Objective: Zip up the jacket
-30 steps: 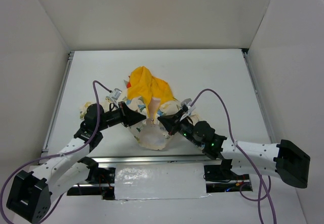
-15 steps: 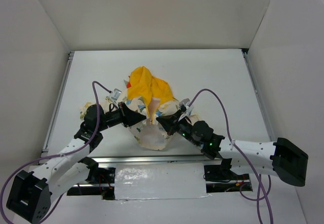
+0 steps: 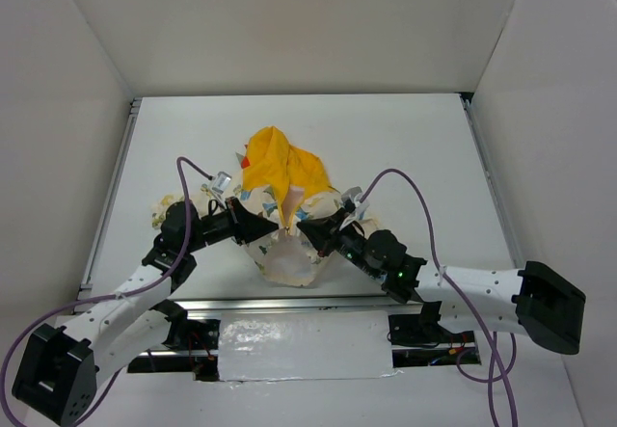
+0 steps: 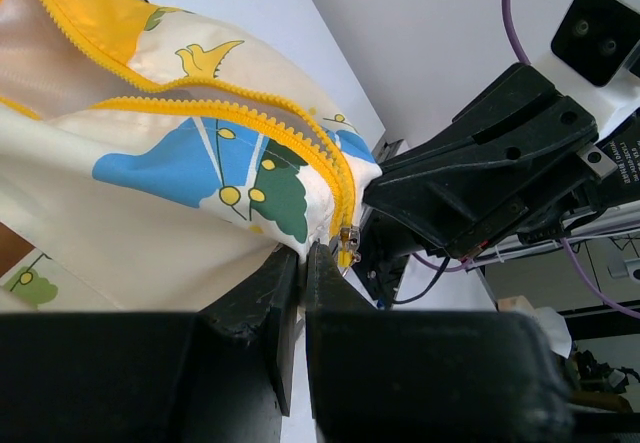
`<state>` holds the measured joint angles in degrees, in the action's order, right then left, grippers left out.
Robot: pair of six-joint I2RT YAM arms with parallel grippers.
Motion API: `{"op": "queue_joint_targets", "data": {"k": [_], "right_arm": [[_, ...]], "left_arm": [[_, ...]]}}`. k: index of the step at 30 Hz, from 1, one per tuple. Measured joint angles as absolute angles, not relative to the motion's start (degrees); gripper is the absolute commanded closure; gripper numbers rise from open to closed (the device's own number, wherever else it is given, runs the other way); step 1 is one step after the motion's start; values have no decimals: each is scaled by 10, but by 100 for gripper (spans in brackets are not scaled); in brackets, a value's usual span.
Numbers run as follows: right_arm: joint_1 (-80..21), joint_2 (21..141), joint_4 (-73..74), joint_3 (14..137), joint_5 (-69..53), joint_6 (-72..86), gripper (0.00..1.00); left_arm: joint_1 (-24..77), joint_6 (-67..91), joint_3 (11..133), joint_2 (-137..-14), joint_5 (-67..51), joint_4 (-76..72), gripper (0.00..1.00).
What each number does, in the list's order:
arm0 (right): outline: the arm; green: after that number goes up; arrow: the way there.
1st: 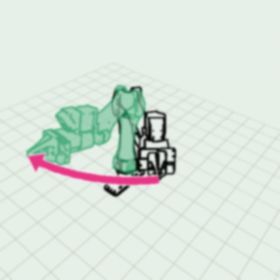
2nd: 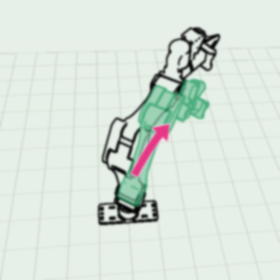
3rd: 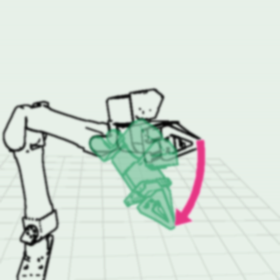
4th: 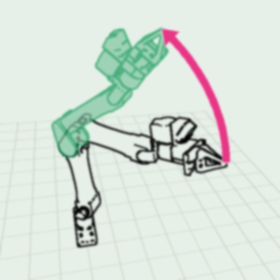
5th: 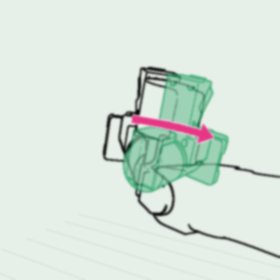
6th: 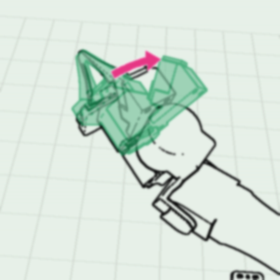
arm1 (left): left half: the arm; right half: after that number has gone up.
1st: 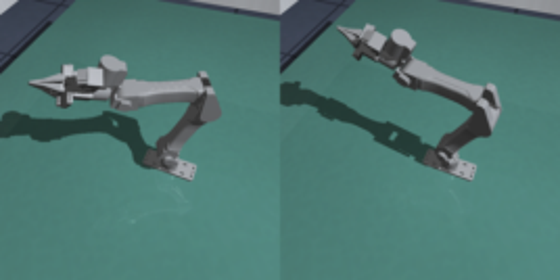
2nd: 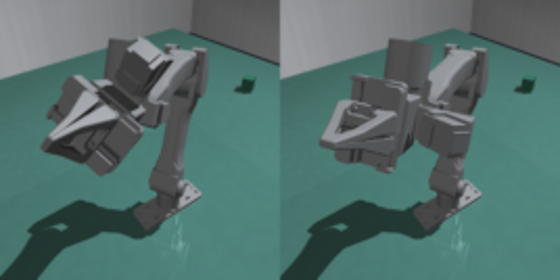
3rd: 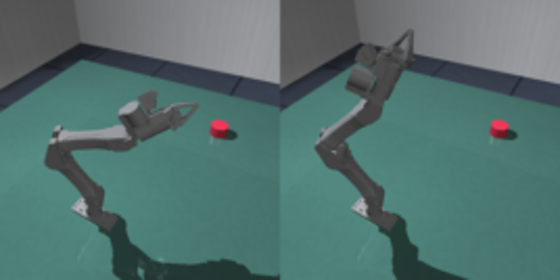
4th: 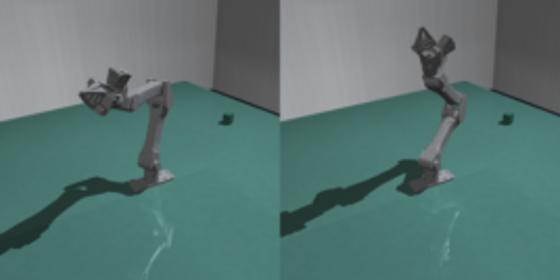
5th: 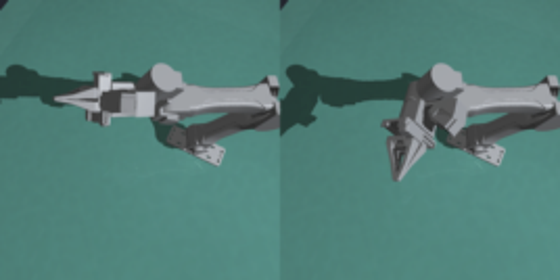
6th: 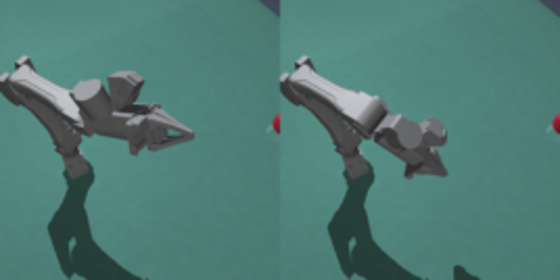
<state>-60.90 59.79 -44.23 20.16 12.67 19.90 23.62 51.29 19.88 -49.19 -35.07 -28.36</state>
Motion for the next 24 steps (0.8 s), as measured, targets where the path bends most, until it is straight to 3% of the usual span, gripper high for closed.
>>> {"op": "queue_joint_targets", "data": {"k": [24], "right_arm": [[-608,609,-446,202,126,196,100]], "left_arm": [[237,510,205,-470,-332,-239,100]]}}
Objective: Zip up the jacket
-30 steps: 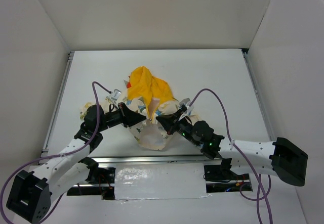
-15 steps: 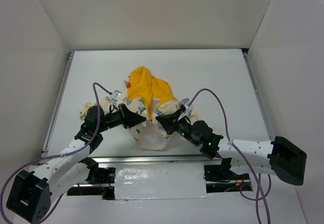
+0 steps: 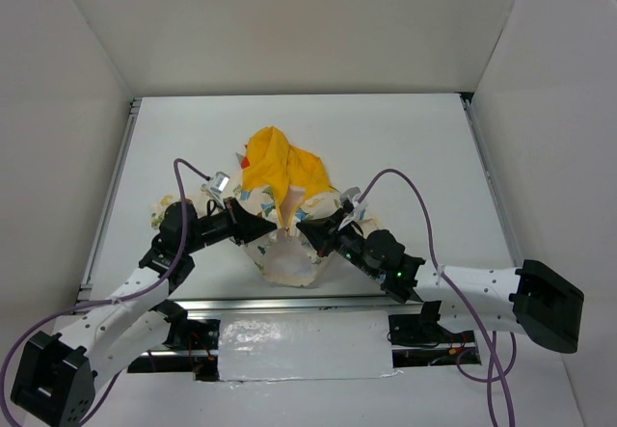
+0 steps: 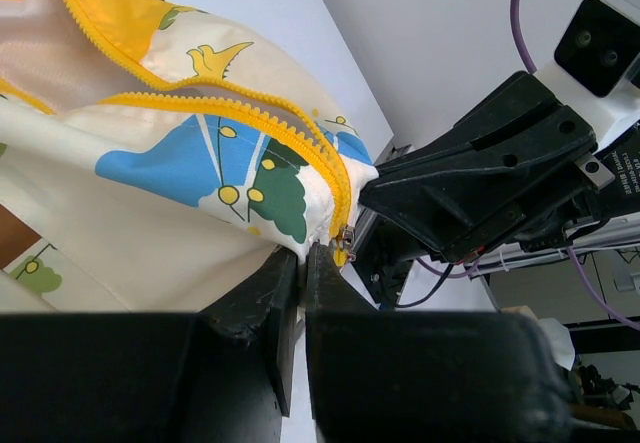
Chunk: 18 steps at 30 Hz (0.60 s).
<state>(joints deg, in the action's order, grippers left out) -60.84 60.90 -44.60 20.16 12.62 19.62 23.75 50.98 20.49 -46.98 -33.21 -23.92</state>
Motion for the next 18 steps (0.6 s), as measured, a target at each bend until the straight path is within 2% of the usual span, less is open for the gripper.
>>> {"op": "queue_joint_targets", "data": {"k": [18], "right_arm": [[-608,618,-453,202,124,192,100]], "left_arm": [[238,512,207,-474,-329,-232,100]]}}
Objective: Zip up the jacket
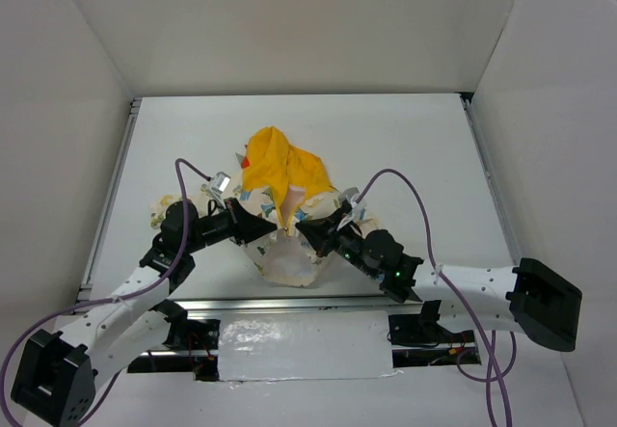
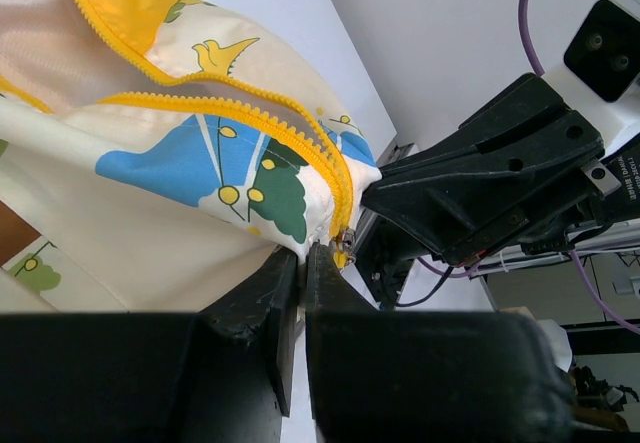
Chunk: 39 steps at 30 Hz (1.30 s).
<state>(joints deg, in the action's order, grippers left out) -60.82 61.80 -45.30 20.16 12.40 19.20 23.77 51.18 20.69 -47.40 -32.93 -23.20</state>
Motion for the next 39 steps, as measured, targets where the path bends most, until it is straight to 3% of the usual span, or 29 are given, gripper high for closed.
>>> {"op": "queue_joint_targets", "data": {"k": [27,39], "right_arm": [[-605,641,-452,222,117,160,100],[-592,651,-423,254,95,153,100]], "left_arm": [[238,516,212,-490,-349,-216,100],[238,482,243,-492,-370,-127,100]]}}
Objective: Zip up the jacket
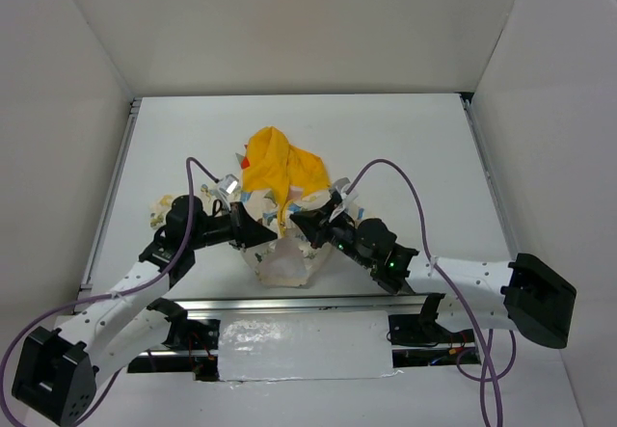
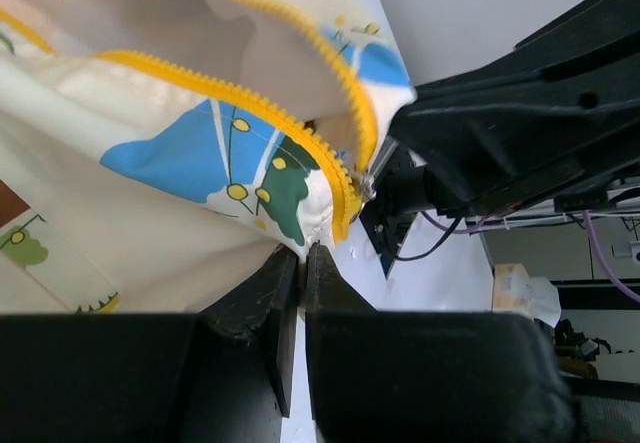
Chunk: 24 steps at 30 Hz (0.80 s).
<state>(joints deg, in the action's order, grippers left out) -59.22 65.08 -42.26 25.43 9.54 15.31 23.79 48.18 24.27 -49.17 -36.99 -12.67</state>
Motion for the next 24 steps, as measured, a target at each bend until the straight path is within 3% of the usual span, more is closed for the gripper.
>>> {"op": "queue_joint_targets", "data": {"k": [24], "right_arm": [[-590,636,-405,246,46,180,100]], "left_arm": [[238,450,254,-430,-327,-34,100]]}}
